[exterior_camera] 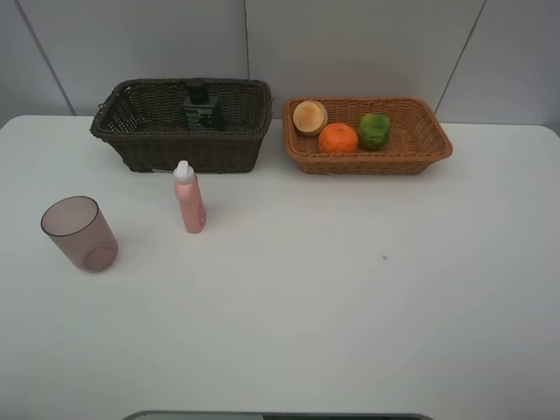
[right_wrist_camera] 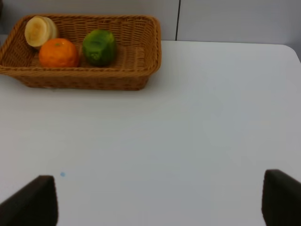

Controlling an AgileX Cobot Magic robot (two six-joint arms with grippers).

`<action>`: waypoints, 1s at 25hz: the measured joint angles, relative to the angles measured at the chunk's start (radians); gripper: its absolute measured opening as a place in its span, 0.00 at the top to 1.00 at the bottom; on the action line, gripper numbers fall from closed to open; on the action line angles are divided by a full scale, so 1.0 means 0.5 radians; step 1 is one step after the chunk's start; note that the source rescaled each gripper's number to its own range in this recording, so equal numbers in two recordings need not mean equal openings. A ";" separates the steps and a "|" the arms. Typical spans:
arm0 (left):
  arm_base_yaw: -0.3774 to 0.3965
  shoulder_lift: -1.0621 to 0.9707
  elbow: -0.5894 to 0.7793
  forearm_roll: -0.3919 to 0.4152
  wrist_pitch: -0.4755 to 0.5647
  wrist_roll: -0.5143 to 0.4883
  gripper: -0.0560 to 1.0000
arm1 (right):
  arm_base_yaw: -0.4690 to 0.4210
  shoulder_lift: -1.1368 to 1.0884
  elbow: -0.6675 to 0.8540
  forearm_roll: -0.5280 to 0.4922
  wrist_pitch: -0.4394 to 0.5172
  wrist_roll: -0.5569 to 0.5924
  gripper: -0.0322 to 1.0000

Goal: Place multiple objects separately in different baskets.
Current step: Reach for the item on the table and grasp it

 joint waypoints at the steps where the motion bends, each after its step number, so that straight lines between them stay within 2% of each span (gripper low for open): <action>1: 0.000 0.000 0.000 0.000 0.000 0.000 0.08 | 0.000 0.000 0.000 0.000 0.000 0.000 0.15; 25: 0.000 0.000 0.000 0.000 0.000 0.000 0.08 | 0.000 0.000 0.000 0.003 0.000 0.000 0.15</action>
